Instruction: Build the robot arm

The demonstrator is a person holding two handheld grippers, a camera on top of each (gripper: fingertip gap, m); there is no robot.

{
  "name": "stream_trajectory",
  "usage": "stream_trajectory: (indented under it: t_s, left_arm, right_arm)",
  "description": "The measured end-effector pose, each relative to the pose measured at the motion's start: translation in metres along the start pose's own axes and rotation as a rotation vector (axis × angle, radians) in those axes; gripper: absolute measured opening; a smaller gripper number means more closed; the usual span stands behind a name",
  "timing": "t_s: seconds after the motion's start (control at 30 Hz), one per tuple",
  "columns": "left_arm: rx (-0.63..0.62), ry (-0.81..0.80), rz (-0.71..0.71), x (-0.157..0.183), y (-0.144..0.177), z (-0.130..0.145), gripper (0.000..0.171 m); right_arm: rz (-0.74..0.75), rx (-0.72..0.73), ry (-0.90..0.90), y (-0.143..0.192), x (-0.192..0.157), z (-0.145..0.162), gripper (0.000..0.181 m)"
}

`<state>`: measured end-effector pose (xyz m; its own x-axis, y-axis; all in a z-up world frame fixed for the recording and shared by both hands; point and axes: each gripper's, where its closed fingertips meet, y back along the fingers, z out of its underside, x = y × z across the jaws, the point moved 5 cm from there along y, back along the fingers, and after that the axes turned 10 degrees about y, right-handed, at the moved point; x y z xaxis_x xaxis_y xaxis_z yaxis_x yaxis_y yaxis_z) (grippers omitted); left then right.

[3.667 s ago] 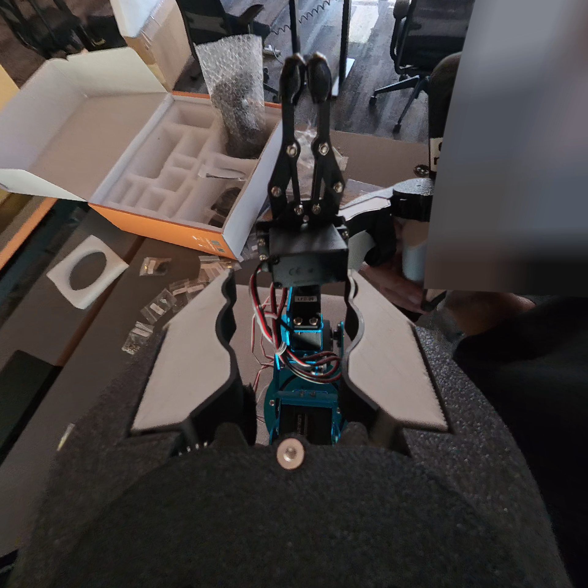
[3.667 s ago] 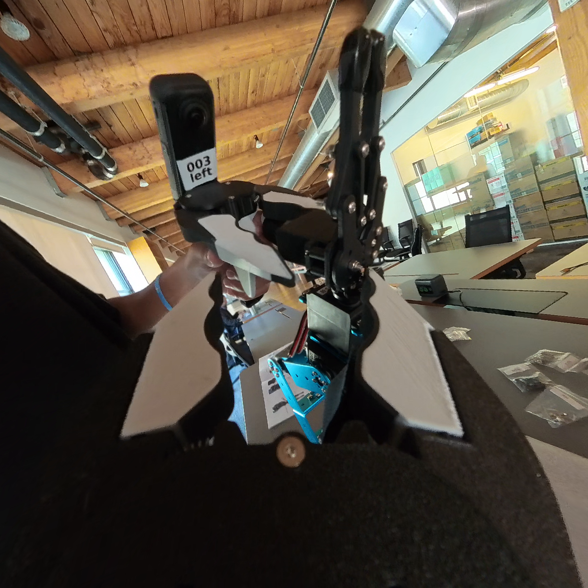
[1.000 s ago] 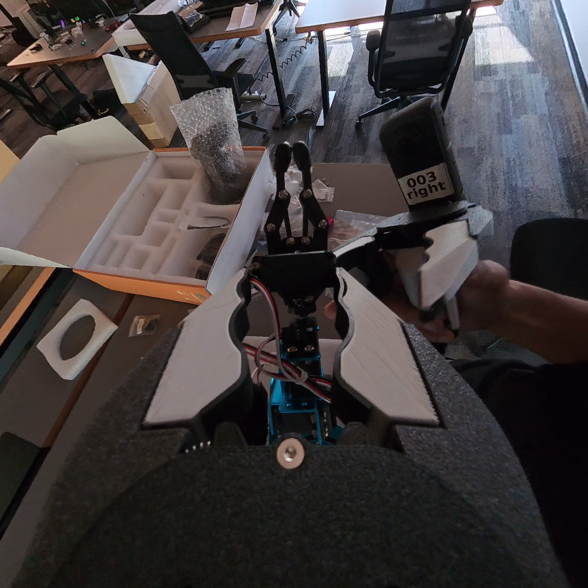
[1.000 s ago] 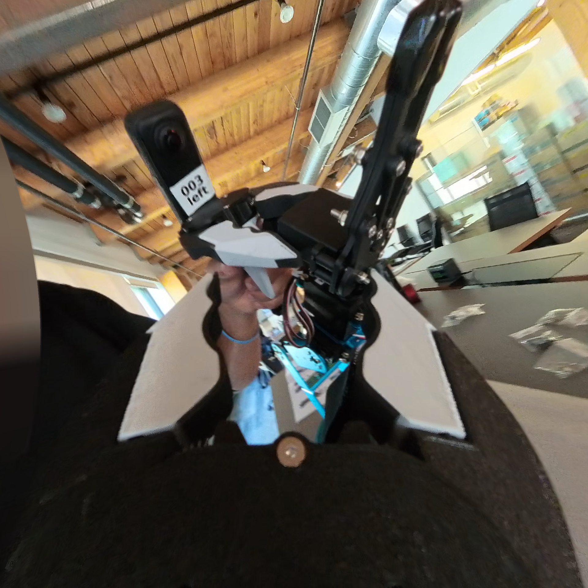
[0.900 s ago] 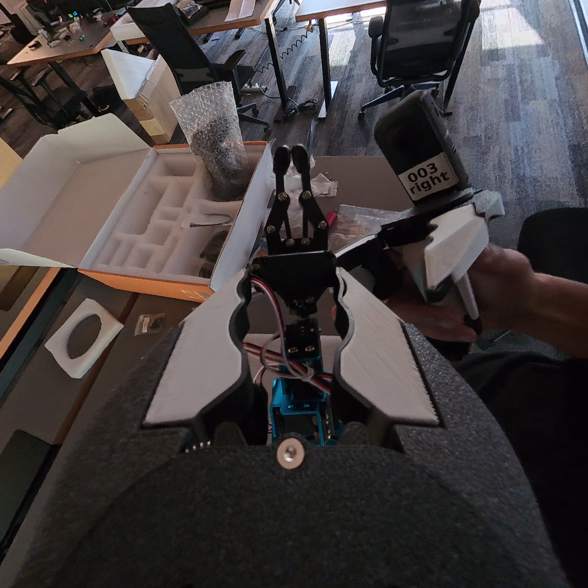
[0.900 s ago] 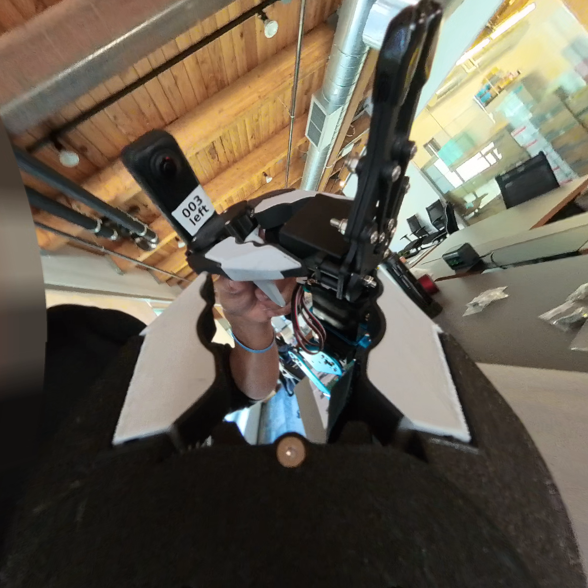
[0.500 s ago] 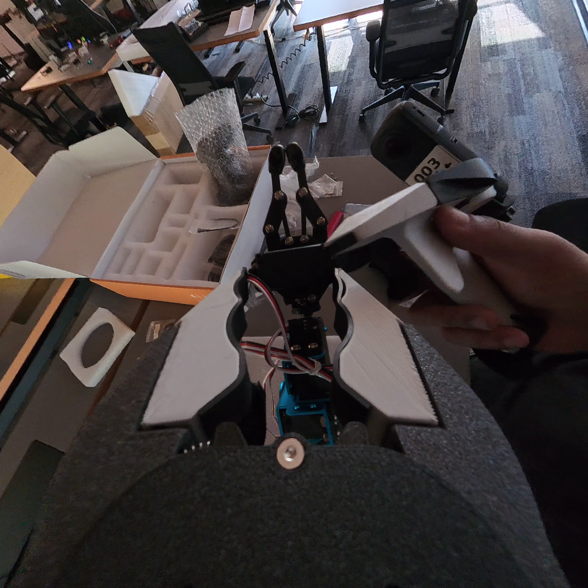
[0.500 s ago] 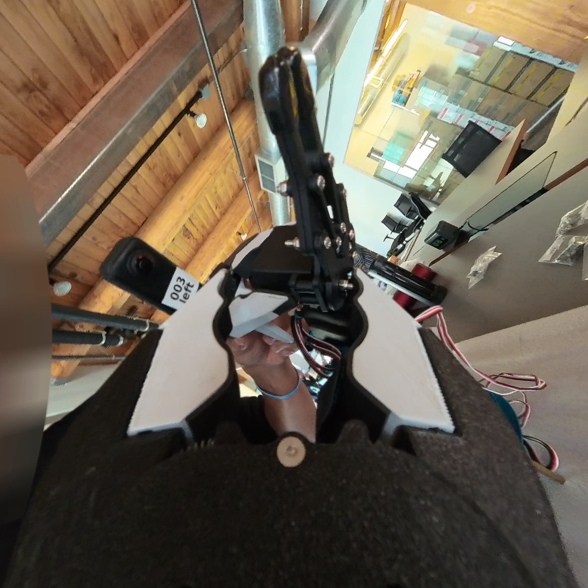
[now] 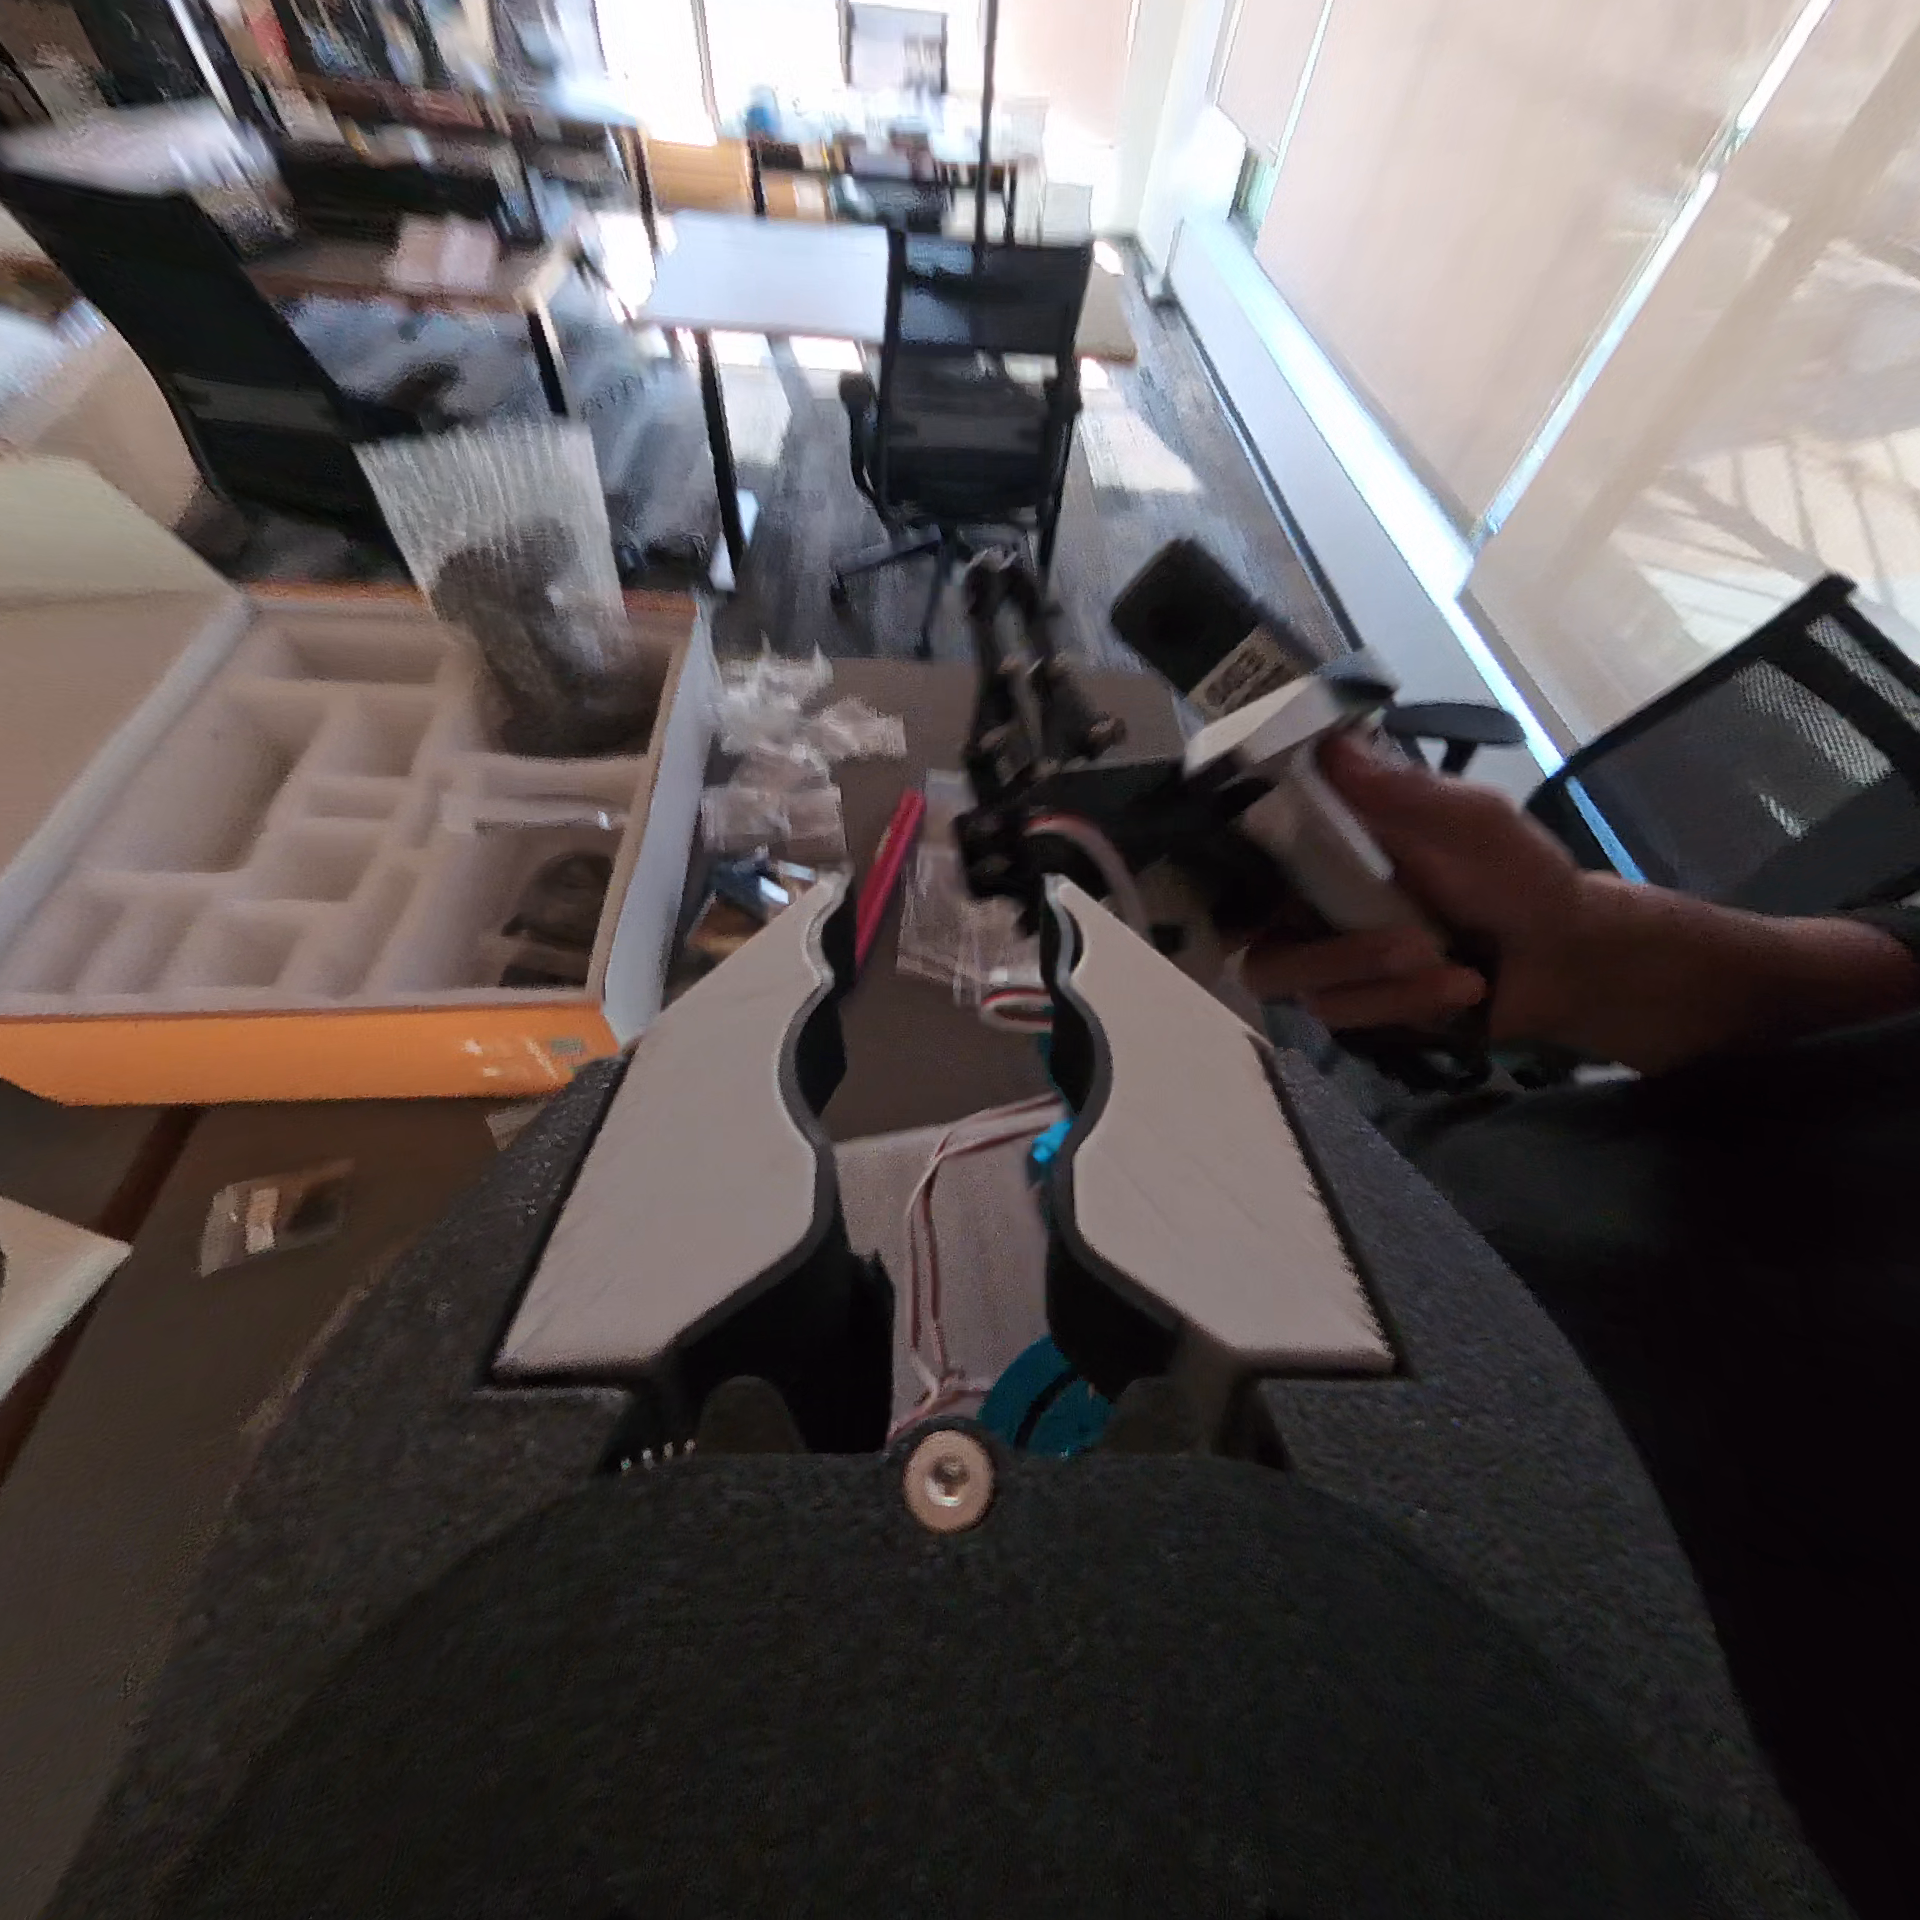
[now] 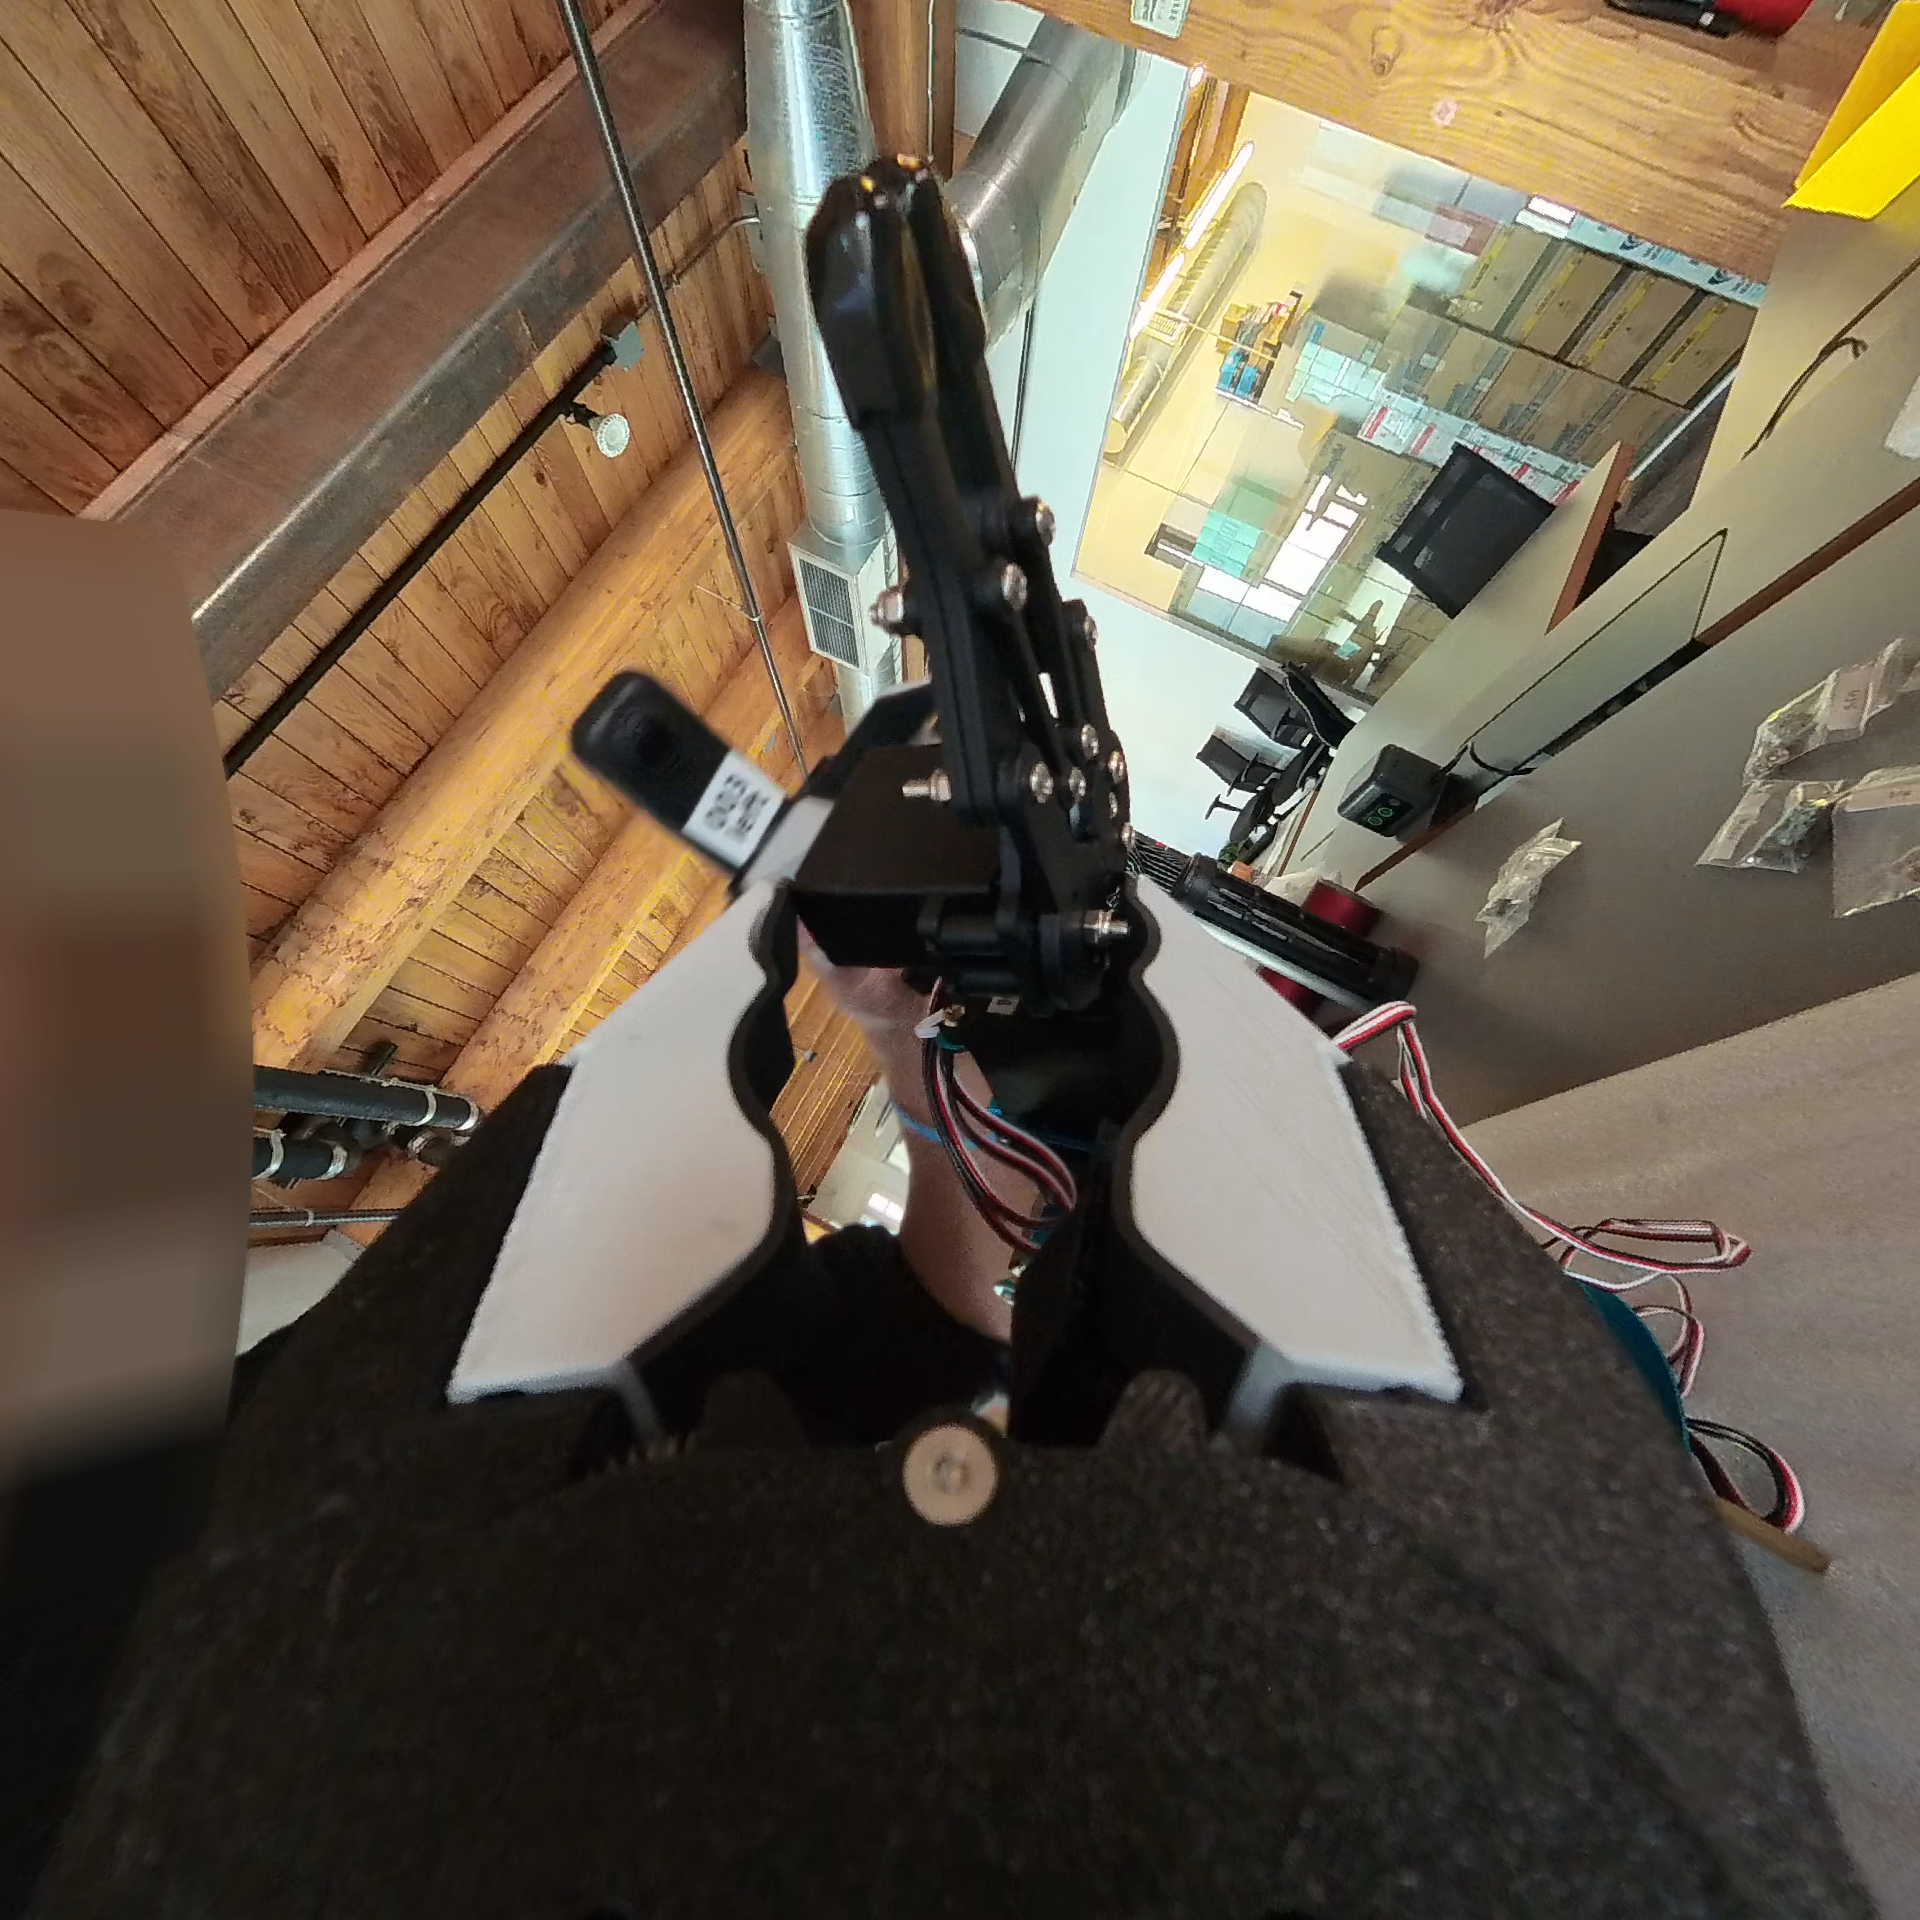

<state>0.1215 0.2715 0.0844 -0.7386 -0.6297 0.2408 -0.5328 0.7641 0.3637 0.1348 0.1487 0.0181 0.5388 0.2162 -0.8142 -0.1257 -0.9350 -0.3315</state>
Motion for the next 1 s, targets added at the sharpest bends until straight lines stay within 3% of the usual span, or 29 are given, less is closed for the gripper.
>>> stream_trajectory:
  t_s: [0.07, 0.13, 0.3, 0.7, 1.0]
  left_arm:
    - [-0.112, 0.079, 0.081, -0.019, -0.012, 0.007, 0.035]
    - [-0.183, 0.147, 0.283, -0.014, -0.025, 0.011, 0.035]
    - [-0.335, 0.198, 0.447, -0.014, -0.05, 0.02, 0.043]
    - [-0.4, 0.029, 0.463, -0.018, -0.067, 0.02, 0.053]
    - [-0.291, -0.181, 0.367, -0.017, -0.068, 0.019, 0.058]
  right_arm:
    - [-0.003, 0.004, 0.002, -0.001, 0.0, 0.0, 0.061]
    - [-0.006, 0.004, 0.002, -0.001, 0.0, 0.001, 0.061]
    - [0.001, 0.009, 0.004, -0.003, 0.0, 0.001, 0.061]
    - [0.02, 0.02, -0.001, -0.004, 0.002, 0.0, 0.061]
    - [0.02, 0.0, -0.004, -0.009, 0.001, 0.001, 0.061]
